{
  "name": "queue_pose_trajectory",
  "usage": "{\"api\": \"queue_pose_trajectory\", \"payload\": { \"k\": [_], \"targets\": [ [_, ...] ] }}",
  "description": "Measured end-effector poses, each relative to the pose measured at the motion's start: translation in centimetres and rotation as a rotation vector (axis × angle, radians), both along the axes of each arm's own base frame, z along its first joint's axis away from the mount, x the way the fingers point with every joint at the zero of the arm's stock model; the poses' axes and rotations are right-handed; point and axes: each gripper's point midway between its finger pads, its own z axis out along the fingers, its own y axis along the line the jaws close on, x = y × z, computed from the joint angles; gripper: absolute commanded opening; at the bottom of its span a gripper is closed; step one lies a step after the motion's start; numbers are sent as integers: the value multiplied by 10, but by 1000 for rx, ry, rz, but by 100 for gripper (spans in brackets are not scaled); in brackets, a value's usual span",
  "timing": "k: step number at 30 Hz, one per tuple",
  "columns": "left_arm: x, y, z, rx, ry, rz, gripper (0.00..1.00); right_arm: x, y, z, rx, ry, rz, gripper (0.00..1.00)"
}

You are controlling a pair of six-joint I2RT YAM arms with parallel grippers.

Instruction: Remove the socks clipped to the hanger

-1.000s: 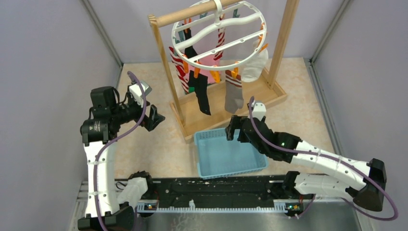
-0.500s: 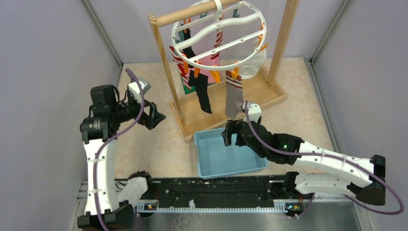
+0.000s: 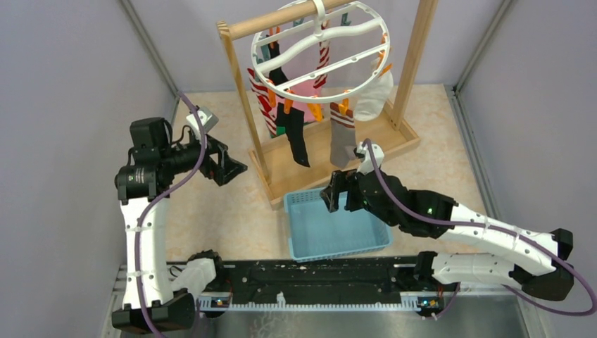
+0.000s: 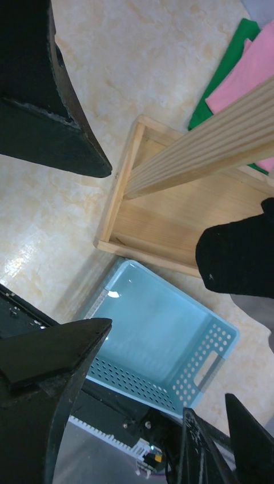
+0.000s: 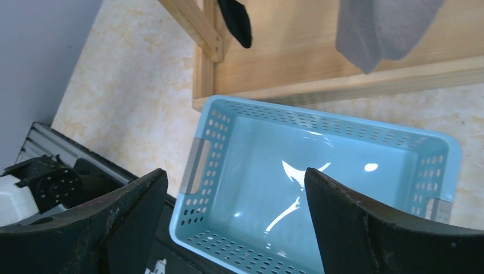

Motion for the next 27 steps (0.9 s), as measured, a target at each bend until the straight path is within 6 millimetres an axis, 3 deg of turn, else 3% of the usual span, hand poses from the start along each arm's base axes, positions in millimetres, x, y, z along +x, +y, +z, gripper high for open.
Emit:
{"api": "queue_pose_trajectory", "payload": {
  "k": [8,11,18,23,27],
  "targets": [
    [-4,-20,19,-77,-12,-87,99,-4,13,11,28,-10,67,79],
    [-5,-28,22,-90,-16,-120,99,1,24,24,46,-42,75,76],
    [-5,-39,29,-121,-19,-155,98,36,58,53,103,-183,68,67],
    [-9,-50,35,-150,-13,-191,98,84,60,63,137,-263,-12,62],
    [-11,-52,35,-155,-7,-199,99,98,74,67,167,-322,9,58]
  ]
}}
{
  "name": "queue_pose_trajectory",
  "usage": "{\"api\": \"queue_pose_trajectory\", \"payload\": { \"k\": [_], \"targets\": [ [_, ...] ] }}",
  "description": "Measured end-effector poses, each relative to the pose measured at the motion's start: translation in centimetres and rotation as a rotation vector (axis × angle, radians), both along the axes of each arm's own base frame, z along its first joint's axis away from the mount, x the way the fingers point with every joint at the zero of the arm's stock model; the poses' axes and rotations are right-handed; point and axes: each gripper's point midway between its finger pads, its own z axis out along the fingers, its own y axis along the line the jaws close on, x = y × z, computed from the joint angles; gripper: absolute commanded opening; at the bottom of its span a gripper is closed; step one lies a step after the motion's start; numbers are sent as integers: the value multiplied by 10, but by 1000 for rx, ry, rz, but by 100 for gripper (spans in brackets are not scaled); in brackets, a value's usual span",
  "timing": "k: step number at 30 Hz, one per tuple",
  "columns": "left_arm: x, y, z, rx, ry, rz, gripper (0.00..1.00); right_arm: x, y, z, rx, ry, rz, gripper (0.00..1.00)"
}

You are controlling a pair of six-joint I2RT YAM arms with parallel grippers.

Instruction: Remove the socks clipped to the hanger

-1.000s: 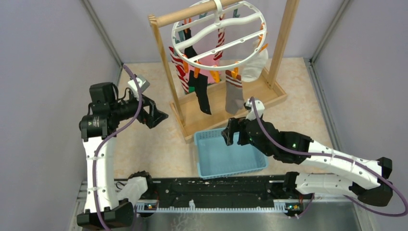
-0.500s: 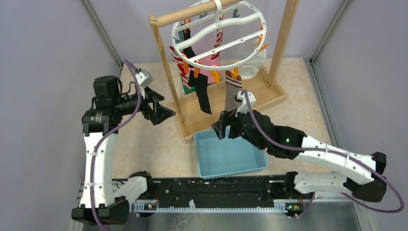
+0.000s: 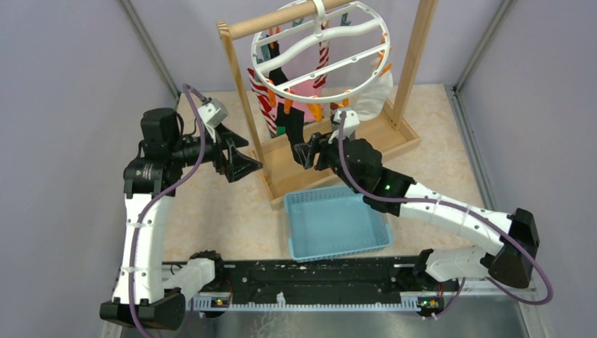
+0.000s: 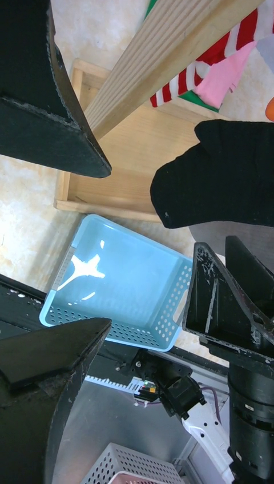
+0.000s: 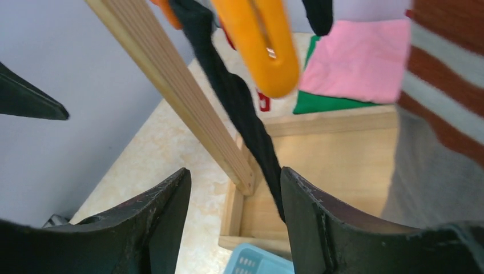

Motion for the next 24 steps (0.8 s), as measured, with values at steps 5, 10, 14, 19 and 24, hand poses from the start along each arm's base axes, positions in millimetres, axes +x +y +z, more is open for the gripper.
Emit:
{"api": "queue_pose_trajectory", "payload": {
  "k": [5,10,14,19,24],
  "targets": [
    [-2,-1,-1,0,7,-4,99,4,23,4,46,-42,54,49],
    [-2,-1,-2,1,10,-5,99,8,35,-6,59,-46,74,9],
    [-3,-2,-2,-3,12,-12,99,6,41,-12,66,-27,94,0],
    [-7,-2,-13,-2,34,-17,99,-9,35,4,123,-11,140,0],
    [-9,-4,-30,-11,78,-33,99,-41,17,38,216,-6,226,0]
  ]
}}
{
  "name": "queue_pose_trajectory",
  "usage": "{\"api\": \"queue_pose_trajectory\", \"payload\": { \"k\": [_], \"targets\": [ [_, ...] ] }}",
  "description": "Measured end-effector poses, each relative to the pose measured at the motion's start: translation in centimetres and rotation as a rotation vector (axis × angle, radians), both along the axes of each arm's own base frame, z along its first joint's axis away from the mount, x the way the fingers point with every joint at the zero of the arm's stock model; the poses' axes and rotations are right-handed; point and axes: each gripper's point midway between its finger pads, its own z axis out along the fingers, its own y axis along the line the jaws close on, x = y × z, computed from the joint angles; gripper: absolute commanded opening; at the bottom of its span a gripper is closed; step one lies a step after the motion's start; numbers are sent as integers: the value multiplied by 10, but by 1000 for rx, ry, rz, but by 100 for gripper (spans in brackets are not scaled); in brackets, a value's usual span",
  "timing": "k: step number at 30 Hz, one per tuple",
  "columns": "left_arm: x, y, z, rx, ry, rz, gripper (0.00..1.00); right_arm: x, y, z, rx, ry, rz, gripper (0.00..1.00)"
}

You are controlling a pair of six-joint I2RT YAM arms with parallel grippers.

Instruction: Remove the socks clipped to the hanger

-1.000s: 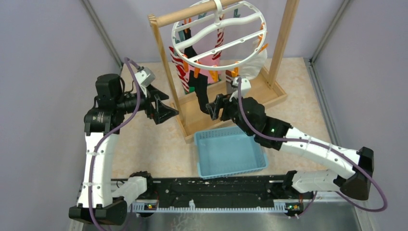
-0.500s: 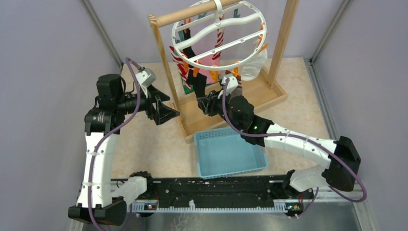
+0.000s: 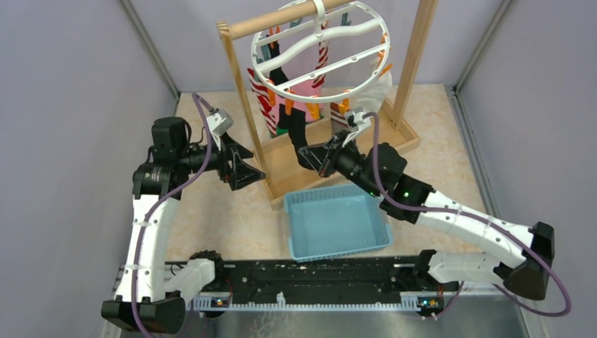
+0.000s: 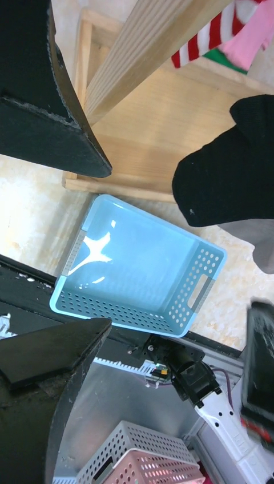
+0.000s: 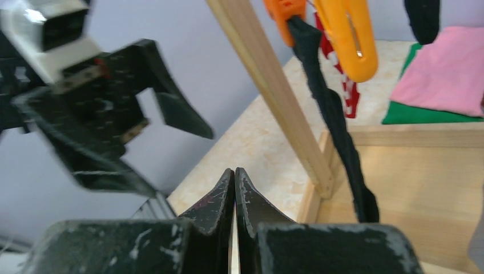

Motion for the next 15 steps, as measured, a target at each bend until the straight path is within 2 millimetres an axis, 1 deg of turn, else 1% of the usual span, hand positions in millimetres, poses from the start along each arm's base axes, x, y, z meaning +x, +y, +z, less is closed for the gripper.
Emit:
{"api": "queue_pose_trajectory", "payload": {
  "k": [1,2,3,4,5,6,9,11,12,13,15],
  "targets": [
    [0,-1,-4,-6,10,-6,99,-7,-2,6,14,1,23,0],
    [0,-2,-7,-11,22,-10,99,-13,-5,11,27,3,45,11],
    [0,-2,-10,-14,31,-12,99,-18,-8,14,36,4,58,27],
    [0,-3,-11,-18,40,-16,99,-21,-12,15,40,7,64,41],
    [-1,-3,-12,-20,41,-19,99,-24,-15,11,36,16,62,52],
    [0,-3,-11,-22,36,-22,99,-24,-19,8,26,18,51,57],
    [-1,-4,-8,-26,25,-29,99,-17,-24,-7,-26,24,6,62],
    [-3,-4,-8,-28,24,-30,99,-7,-21,-21,-72,23,-24,64],
    [-3,-4,-7,-29,24,-31,99,0,-16,-36,-117,30,-41,64],
    [-4,-4,-7,-30,23,-31,99,2,-14,-39,-127,34,-42,65],
    [-5,-4,-7,-27,22,-31,99,12,-6,-63,-194,52,-62,64]
  ]
}}
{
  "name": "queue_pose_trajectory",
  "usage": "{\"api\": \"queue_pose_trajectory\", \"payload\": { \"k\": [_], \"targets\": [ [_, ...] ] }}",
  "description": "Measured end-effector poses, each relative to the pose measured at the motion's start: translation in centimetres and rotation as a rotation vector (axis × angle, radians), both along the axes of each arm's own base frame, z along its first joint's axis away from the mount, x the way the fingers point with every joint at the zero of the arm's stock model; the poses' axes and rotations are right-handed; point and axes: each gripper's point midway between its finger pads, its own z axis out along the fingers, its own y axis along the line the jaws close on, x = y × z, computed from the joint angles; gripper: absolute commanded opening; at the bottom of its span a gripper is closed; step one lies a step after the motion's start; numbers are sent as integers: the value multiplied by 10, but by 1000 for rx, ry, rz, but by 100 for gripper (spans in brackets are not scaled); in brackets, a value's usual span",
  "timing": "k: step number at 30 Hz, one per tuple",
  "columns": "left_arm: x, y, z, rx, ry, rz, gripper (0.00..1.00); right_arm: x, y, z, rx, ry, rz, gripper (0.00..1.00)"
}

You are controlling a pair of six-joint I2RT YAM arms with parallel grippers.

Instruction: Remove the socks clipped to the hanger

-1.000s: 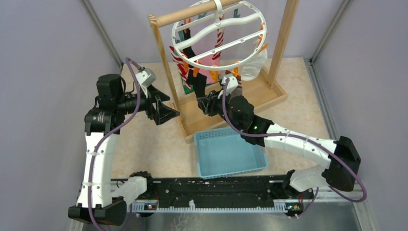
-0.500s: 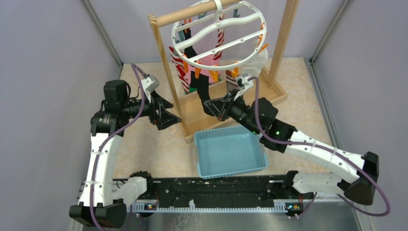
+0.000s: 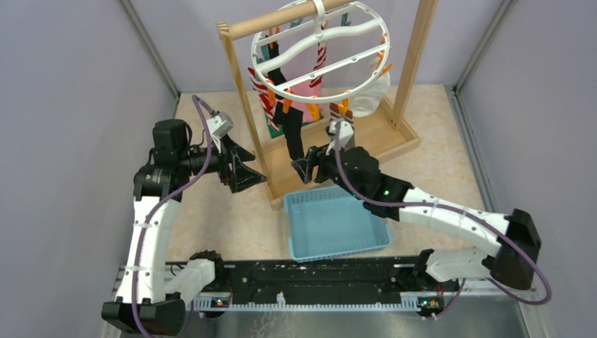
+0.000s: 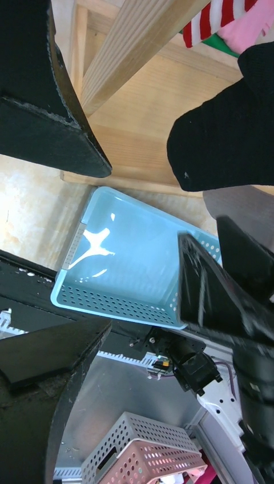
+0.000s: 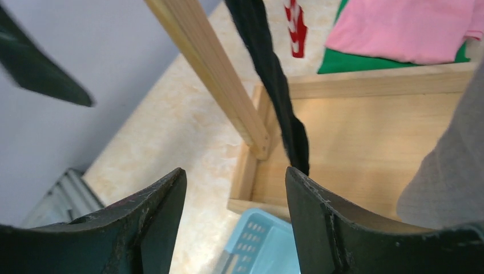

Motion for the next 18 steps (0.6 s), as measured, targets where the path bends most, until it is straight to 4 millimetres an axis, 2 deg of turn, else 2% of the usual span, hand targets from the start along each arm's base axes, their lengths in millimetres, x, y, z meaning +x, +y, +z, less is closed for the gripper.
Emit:
{"api": "queue_pose_trajectory", "payload": {
  "k": [3,5,10,11,14,18],
  "targets": [
    [-1,1,-1,9,0,2,99,18,11,-27,-74,3,-44,62],
    [-2,1,-1,15,-1,3,99,27,14,-37,-99,-10,-66,55],
    [-6,2,-5,24,21,3,99,44,31,-28,-73,-82,-87,7],
    [-6,3,-5,27,23,4,99,46,34,-23,-62,-90,-86,0],
    [-5,4,-7,36,25,14,99,46,41,-12,-14,-94,-72,0],
    [-5,4,-7,37,29,19,99,30,36,2,51,-70,-32,0]
  ]
}}
